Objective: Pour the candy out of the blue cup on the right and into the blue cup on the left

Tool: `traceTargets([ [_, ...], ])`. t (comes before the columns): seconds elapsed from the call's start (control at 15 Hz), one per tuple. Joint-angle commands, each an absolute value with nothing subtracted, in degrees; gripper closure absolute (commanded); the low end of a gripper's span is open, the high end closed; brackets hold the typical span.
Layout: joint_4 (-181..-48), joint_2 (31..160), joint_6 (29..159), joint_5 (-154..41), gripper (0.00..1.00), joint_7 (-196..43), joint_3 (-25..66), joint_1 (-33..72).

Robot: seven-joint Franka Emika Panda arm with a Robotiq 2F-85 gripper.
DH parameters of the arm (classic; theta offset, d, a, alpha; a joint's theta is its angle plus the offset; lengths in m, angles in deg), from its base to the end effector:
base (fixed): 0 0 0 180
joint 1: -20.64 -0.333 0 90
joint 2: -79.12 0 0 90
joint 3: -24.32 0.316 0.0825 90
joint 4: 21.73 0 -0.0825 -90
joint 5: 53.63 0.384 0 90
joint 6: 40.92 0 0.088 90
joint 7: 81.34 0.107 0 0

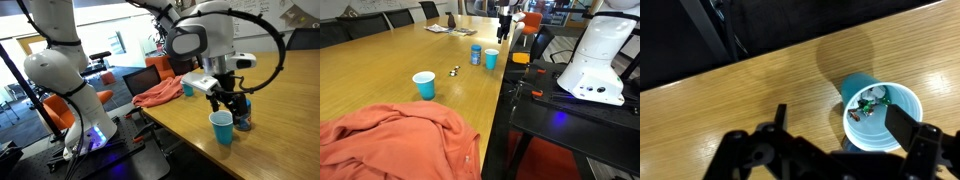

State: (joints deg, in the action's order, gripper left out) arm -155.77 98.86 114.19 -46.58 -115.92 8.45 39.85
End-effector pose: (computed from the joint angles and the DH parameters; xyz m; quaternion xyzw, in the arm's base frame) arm 0.4206 -0.3062 0.1968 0.9983 -0.0510 0.0058 0.0273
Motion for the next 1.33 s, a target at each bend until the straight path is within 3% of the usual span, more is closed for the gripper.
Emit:
traceTargets([
  [0.0,-151.52,105.14,117.79,-50.21,0.00,-112.98,10.36,42.14],
  [0.53,-148.19,108.92,119.01,-50.72,0.00,-109.09,17.01,46.02],
  [1.0,-146.76,111.27,119.27,-52.09,0.00,-106.05,17.48,44.93],
  [1.07,-146.67,111.61,119.40,-52.11,0.25,-105.50,17.52,44.77],
  [1.13,-146.58,111.88,119.23,-52.12,0.28,-105.58,17.80,44.78],
  [1.27,-146.45,112.42,119.11,-52.43,0.44,-105.12,17.62,44.37],
])
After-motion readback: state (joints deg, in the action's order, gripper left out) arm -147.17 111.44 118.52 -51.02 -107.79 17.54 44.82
